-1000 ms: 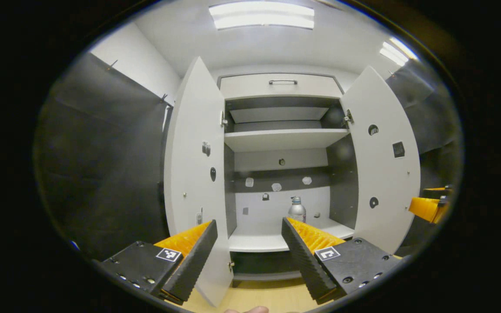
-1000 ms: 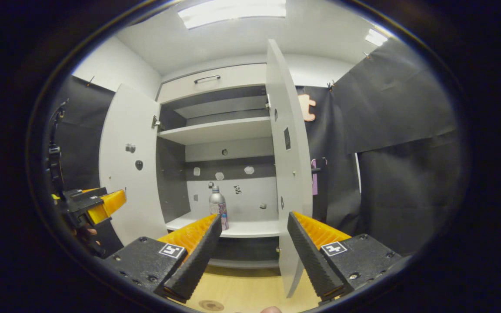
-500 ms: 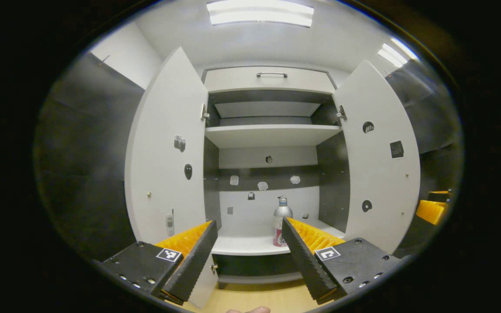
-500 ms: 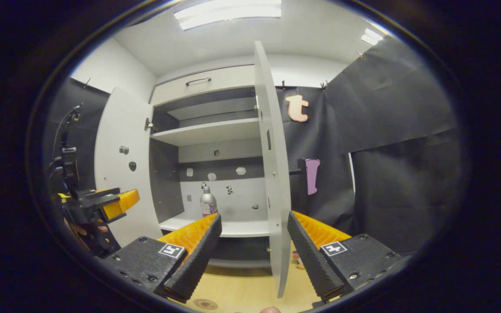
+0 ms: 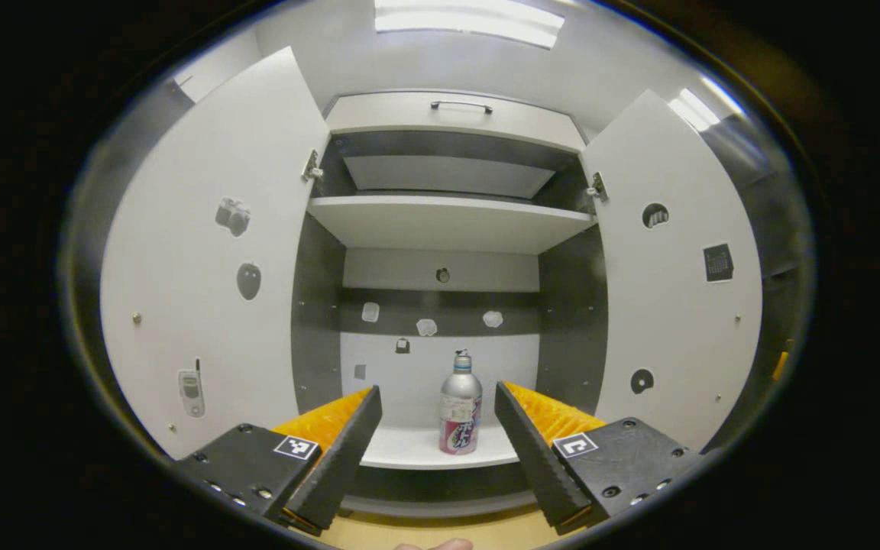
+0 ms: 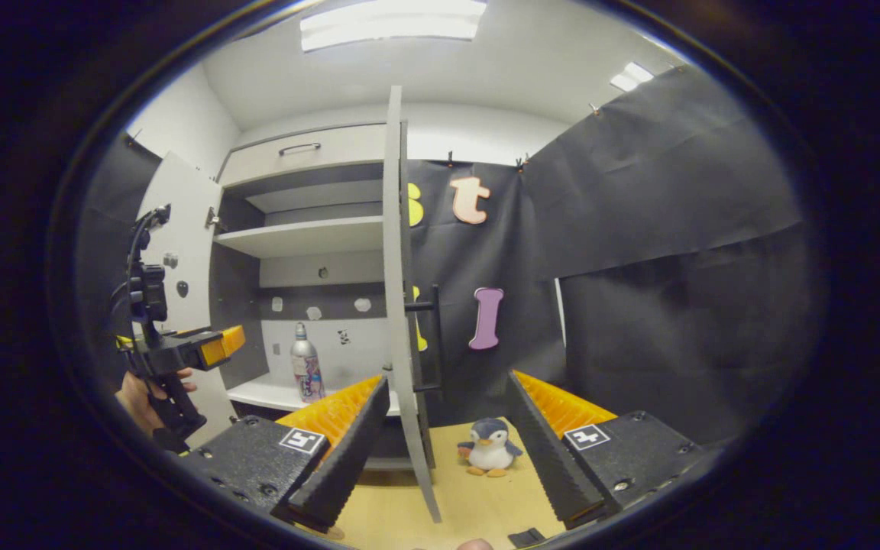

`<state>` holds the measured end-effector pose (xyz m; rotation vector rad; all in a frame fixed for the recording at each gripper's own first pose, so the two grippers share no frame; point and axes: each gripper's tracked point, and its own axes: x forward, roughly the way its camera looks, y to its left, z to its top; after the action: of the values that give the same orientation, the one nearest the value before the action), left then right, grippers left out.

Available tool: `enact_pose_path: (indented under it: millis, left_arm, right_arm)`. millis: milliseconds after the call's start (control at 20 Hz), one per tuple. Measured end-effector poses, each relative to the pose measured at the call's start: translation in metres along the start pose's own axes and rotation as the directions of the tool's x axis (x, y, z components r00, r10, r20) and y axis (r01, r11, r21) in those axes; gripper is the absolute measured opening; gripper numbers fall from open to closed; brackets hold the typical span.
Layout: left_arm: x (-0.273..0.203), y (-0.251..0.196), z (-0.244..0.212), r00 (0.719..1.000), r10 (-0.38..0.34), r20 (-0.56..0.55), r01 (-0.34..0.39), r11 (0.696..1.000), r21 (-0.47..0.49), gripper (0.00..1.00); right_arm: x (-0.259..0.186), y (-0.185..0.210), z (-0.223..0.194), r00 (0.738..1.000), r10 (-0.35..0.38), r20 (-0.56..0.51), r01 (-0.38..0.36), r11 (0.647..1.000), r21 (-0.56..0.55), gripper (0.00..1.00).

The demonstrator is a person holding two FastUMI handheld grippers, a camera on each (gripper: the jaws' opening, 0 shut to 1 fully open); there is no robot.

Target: Grasp the bottle in the cabinet with the left hand and place it on the coaster, then close the right door with the right hand and the left door with the left hand.

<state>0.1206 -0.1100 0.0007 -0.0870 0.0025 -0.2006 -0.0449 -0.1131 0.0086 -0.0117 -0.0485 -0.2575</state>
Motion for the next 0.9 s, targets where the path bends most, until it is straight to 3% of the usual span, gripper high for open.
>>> enact_pose_path:
  millis: [150,200,250,500,650,900]
  left_arm:
    - [0.024,-0.006,-0.009,1.0,-0.006,-0.016,0.006,1.0,0.022,0.96]
    - [0.032,-0.01,-0.013,1.0,-0.013,-0.022,0.013,1.0,0.026,1.0]
    - [0.041,-0.014,-0.018,0.999,-0.024,-0.032,0.025,0.999,0.025,0.96]
    - [0.085,-0.033,-0.05,0.994,-0.083,-0.078,0.084,0.996,0.011,1.0]
    - [0.109,-0.029,-0.071,0.989,-0.058,-0.133,0.062,0.998,0.026,0.96]
    - [0.142,-0.025,-0.092,0.985,-0.042,-0.165,0.049,0.998,0.037,0.99]
  right_arm:
    - [-0.005,-0.018,0.001,0.998,-0.061,0.014,0.061,0.998,-0.018,0.99]
    - [-0.007,-0.025,0.002,0.996,-0.082,0.018,0.082,0.996,-0.022,0.99]
    - [-0.009,-0.031,0.003,0.995,-0.098,0.025,0.099,0.995,-0.023,0.99]
    - [-0.015,-0.055,-0.002,0.985,-0.171,0.034,0.173,0.984,-0.035,0.95]
    - [-0.017,-0.068,-0.006,0.978,-0.207,0.029,0.208,0.977,-0.054,0.99]
    - [-0.02,-0.081,-0.005,0.965,-0.261,0.036,0.263,0.963,-0.06,0.96]
